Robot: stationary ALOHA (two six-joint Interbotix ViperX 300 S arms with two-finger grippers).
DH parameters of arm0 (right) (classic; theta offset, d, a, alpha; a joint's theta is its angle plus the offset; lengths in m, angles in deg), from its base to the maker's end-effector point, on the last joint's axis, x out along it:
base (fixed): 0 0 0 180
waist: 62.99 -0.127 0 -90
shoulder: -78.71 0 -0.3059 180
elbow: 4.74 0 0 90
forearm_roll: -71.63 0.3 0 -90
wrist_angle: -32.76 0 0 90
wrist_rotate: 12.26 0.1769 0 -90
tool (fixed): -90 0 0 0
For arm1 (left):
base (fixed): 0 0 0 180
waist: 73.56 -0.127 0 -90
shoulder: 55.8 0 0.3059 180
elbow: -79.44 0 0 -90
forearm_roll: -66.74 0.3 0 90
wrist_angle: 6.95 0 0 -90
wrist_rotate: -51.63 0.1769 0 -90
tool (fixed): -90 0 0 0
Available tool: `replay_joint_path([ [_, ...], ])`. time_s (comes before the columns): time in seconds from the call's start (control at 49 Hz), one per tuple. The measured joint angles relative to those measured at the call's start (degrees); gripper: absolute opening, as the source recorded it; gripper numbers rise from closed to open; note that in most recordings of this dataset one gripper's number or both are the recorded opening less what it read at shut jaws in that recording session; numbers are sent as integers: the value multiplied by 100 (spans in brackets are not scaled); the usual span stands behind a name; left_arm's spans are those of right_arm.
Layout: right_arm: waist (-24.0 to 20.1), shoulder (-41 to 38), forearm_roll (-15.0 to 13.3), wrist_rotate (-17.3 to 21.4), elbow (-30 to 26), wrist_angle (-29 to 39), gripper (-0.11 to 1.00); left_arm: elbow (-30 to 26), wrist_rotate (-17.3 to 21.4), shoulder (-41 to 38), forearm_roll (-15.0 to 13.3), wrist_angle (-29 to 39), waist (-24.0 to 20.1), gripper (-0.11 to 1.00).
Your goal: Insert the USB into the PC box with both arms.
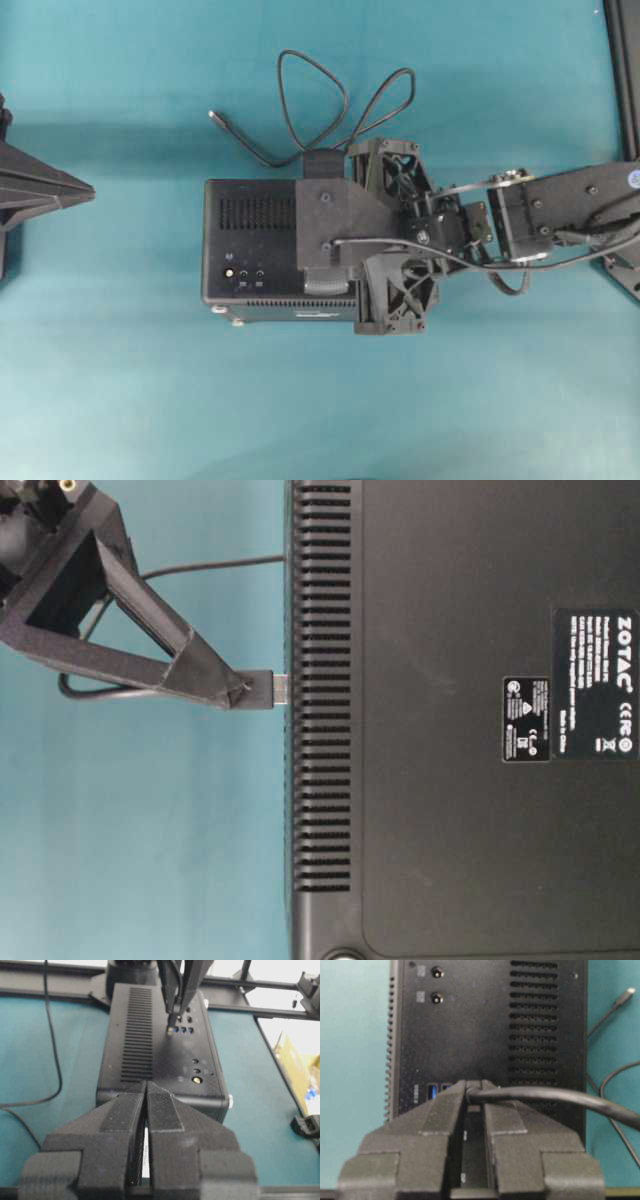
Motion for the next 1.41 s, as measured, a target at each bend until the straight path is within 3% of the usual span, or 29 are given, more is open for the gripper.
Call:
replay_joint_path([
  [0.489, 79, 26, 18, 9, 70, -79, 9, 9, -35, 0, -9, 0, 0, 0],
  [0.775, 53, 35, 237, 9, 79, -123, 9, 0, -44, 9, 0, 0, 0, 0],
  [1.142, 70, 35, 246, 0, 79, -158, 10, 35, -62, 70, 0, 0, 0, 0],
  [1.305, 62, 44, 220, 0, 88, -167, 17, 44, -62, 79, 0, 0, 0, 0],
  [1.407, 62, 44, 220, 0, 88, -132, 28, 44, -70, 79, 0, 0, -9, 0],
])
